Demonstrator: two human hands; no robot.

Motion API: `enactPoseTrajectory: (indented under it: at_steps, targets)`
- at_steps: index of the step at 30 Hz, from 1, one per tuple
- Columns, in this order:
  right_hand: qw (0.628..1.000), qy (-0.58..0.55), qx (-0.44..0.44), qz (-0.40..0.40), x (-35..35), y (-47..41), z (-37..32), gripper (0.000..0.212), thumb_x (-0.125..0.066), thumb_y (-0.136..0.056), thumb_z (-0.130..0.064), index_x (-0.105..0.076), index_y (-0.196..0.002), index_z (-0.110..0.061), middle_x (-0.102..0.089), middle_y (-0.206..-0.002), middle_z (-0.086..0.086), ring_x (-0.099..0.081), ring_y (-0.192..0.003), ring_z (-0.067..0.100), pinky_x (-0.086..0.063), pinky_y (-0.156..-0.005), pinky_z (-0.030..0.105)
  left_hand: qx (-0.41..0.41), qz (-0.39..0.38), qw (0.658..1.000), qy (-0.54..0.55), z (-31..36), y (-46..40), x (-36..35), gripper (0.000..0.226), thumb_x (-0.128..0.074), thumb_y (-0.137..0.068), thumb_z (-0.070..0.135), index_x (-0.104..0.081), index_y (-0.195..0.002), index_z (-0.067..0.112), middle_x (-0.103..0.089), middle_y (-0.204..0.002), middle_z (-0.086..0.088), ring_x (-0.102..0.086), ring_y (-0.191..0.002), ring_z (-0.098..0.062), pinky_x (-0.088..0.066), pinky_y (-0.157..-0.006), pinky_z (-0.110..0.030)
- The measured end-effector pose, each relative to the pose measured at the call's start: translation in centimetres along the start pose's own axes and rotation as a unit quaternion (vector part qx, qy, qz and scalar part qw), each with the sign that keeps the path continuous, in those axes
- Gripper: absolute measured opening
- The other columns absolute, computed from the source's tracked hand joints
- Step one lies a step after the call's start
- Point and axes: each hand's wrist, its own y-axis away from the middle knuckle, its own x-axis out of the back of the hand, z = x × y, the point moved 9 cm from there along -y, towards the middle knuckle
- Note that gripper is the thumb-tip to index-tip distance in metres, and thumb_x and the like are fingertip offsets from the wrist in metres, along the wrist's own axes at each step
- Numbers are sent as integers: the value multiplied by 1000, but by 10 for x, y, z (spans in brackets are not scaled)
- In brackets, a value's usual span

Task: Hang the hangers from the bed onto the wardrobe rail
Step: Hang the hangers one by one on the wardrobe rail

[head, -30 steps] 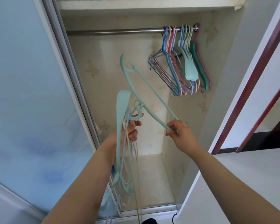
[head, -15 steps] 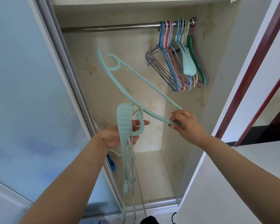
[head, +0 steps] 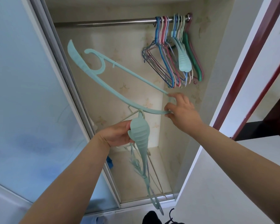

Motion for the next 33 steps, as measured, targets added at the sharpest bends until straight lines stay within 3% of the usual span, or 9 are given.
enactPoseTrajectory:
  at_steps: [4, 7, 10, 13, 15, 20, 27, 31, 33]
  targets:
    - [982, 12, -167, -93, -10, 6, 9, 23, -51, -95, -39, -58, -109, -23, -52, -106, 8, -55, -91, 29, -45, -63, 33, -12, -7, 1000, -10, 4, -14, -11, 29, -57, -92, 35, -63, -116, 20, -65, -107, 5, -61, -98, -10, -50, -87, -25]
    - [920, -229, -255, -192, -41, 17, 9, 10, -48, -98, -26, -55, -99, -20, -65, -91, 6, -66, -69, 24, -53, -59, 34, -22, 0, 998, -67, 2, -24, -16, 26, -64, -88, 36, -63, -112, 27, -62, -99, 7, -56, -91, -11, -45, -82, -28]
    - [777, -521, -317, -158, -55, 22, 6, 17, -44, -97, -5, -52, -89, -17, -66, -102, 11, -70, -68, 19, -58, -64, 33, -14, 10, 999, -46, -1, -29, -16, 30, -71, -84, 33, -64, -111, 24, -61, -98, 5, -53, -90, -14, -40, -81, -37]
    - [531, -772, -335, -99, -48, 21, -1, 24, -35, -95, 2, -54, -100, -12, -66, -108, 18, -72, -77, 27, -59, -61, 32, -22, -10, 999, -44, 1, -28, -23, 28, -73, -82, 25, -68, -109, 23, -66, -100, 11, -60, -94, -6, -49, -85, -25]
    - [440, -832, -328, -77, -36, 19, -5, 25, -38, -96, -5, -56, -112, -11, -66, -112, 19, -72, -75, 29, -59, -56, 31, -8, 4, 998, -69, 0, -30, -23, 30, -71, -82, 13, -67, -109, 22, -67, -99, 13, -61, -93, -3, -50, -84, -21]
    - [536, -785, -309, 22, -9, 11, 15, 38, -39, -99, 2, -48, -131, -17, -65, -107, 10, -71, -63, 17, -53, -44, 21, 3, 116, 978, -173, -2, -35, -4, 28, -57, -86, -9, -56, -111, 4, -66, -93, 12, -59, -89, -4, -47, -80, -23]
    - [550, -736, -375, 119, 7, 12, 39, 41, -40, -97, 4, -45, -132, -17, -62, -96, 8, -62, -59, 19, -51, -43, 21, -55, 349, 911, -213, 6, -25, 4, 21, -61, -72, 50, -61, -61, 32, -35, -63, -10, -30, -60, -20, -30, -60, -30]
    - [572, -705, -395, 141, 11, 7, 52, 42, -41, -97, 3, -46, -133, -18, -59, -90, 7, -59, -51, 15, -51, -44, 22, -82, 366, 912, -165, -3, -24, 12, 60, -61, -74, 56, -60, -89, -2, -30, -47, 3, -23, -46, -13, -26, -50, -23]
    - [573, -704, -391, 151, 12, 7, 51, 40, -42, -97, 2, -47, -131, -18, -60, -88, 6, -61, -52, 14, -52, -47, 23, -97, 375, 911, -141, -4, -22, 14, 56, -61, -74, 53, -58, -97, 2, -28, -46, 6, -22, -44, -11, -26, -47, -23]
